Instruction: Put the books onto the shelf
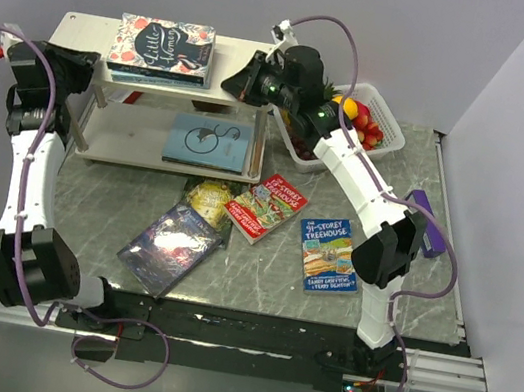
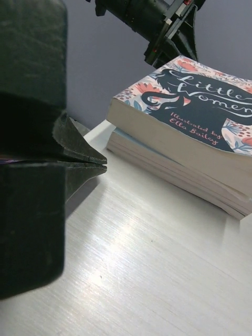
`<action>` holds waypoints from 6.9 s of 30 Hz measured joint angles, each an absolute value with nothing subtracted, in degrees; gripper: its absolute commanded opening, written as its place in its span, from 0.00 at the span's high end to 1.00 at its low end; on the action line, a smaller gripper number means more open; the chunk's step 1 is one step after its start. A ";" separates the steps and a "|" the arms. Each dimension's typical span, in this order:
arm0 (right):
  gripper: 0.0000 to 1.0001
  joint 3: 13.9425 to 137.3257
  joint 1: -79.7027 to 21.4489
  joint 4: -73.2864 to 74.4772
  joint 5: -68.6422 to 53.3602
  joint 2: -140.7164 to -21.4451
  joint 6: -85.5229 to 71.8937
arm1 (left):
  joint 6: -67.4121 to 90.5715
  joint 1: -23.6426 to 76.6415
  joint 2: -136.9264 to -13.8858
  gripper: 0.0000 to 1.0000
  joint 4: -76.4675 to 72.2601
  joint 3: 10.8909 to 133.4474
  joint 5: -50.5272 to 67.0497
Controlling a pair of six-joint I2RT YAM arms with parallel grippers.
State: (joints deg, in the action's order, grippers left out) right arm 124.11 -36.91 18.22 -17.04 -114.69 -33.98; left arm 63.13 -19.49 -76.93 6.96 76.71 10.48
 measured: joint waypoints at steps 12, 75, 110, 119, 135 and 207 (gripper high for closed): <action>1.00 126.74 -36.86 18.55 -19.22 -116.66 -34.04 | 63.77 -17.04 -77.87 0.82 4.47 76.86 12.84; 1.00 131.52 -38.11 18.61 -23.38 -120.27 -35.09 | 63.70 -16.95 -70.08 0.72 5.08 73.58 12.60; 1.00 119.55 -38.00 18.33 -21.47 -111.74 -34.85 | 64.75 -18.35 -63.53 0.55 11.86 69.78 3.07; 1.00 118.04 -37.71 15.53 -16.23 -111.33 -34.65 | 65.67 -18.35 -61.17 0.56 11.92 66.26 1.63; 1.00 136.49 -38.02 21.69 -10.11 -111.85 -27.24 | 65.69 -17.56 -61.01 0.58 12.03 66.41 1.56; 0.21 78.91 -38.96 4.80 -5.28 -78.24 -29.21 | 63.66 -13.52 -57.78 0.22 6.46 69.38 15.97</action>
